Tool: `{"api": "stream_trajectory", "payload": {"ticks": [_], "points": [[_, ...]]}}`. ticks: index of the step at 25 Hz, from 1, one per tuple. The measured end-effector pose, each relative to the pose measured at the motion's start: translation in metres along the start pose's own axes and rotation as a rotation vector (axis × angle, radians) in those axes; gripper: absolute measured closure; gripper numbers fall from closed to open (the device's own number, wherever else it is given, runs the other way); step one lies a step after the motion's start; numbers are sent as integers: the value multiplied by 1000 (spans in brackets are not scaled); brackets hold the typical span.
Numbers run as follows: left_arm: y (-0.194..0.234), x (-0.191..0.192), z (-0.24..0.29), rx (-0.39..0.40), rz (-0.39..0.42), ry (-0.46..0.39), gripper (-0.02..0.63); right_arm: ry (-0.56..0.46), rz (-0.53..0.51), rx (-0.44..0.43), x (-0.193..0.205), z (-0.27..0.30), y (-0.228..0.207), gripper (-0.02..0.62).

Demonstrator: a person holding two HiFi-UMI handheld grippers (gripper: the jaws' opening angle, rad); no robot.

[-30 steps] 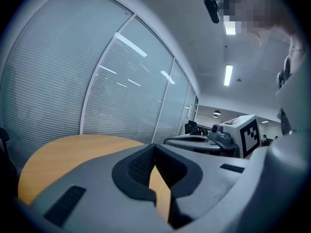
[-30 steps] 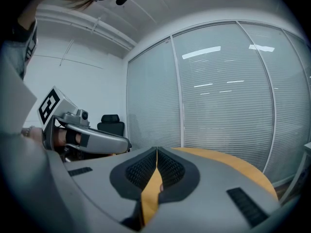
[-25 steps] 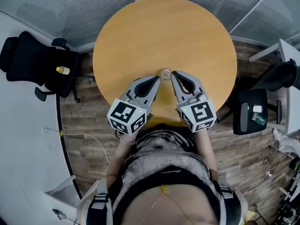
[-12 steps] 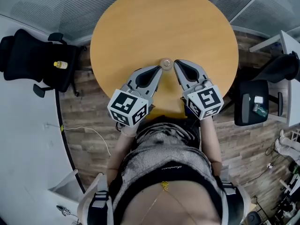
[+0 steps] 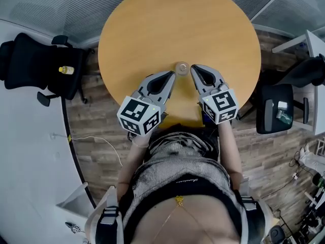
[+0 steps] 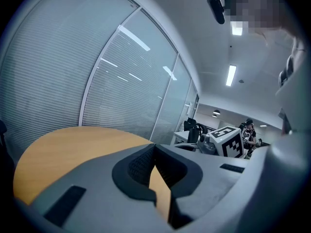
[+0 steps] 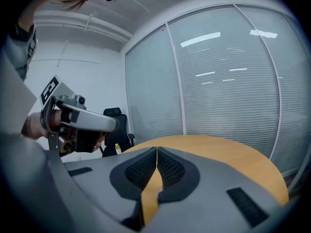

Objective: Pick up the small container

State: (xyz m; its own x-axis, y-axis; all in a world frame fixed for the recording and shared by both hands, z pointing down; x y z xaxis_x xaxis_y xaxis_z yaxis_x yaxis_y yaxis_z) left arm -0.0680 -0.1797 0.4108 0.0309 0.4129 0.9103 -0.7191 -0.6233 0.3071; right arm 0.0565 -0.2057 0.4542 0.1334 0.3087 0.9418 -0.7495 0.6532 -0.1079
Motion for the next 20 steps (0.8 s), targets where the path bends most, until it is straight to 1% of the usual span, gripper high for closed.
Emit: {"api": "stream_trajectory", "payload": {"ticks": [6, 8, 20], "points": [[6, 7, 3, 14, -32, 23, 601, 23, -4, -5, 23, 11, -5, 575], [8, 10, 4, 13, -32, 34, 601, 39, -2, -2, 32, 16, -7, 575], [19, 20, 11, 8, -50, 77, 601, 195, 17, 8, 94, 42, -19, 575]]}}
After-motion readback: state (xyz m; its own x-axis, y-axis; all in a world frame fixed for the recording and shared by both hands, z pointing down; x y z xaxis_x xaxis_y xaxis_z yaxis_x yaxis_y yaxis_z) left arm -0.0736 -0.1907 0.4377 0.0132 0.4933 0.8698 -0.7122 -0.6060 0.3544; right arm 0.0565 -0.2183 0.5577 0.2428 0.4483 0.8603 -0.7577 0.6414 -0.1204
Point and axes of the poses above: the fingertips, and each gripper's own axes: z forward along the fingers, y to its left, x out of its underside, the point moved 5 cm from there along -z, backward along the fingers
